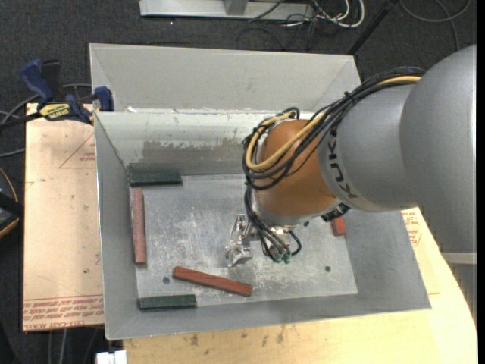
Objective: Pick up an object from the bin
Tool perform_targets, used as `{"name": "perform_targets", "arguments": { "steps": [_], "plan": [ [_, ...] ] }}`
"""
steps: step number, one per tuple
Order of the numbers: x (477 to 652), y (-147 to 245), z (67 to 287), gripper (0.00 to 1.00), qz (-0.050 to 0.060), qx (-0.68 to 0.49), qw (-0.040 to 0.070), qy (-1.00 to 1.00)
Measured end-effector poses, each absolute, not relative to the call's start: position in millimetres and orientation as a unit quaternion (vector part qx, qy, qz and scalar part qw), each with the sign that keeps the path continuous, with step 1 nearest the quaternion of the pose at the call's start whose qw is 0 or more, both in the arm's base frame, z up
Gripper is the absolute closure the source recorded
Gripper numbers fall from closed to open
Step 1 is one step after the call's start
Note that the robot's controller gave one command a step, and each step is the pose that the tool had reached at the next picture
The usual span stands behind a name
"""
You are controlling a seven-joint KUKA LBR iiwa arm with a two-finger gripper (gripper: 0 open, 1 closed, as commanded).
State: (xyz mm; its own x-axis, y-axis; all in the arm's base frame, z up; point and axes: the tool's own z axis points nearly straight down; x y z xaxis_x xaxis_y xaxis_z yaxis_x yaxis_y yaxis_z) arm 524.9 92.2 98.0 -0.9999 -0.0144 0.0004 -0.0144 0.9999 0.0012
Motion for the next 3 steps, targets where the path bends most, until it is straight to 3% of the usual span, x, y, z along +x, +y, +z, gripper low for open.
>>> {"name": "perform_targets", "arguments": {
  "steps": [1,2,3],
  "plan": [
    [525.0,91.8,98.0,0.00,-0.001,0.007,0.000,-1.000],
    [525.0,91.8,98.0,0.00,-0.001,0.007,0.000,-1.000],
    [493.5,152.3,80.7,1.00,-0.003,-0.018,-0.006,-1.000]
  ]
}}
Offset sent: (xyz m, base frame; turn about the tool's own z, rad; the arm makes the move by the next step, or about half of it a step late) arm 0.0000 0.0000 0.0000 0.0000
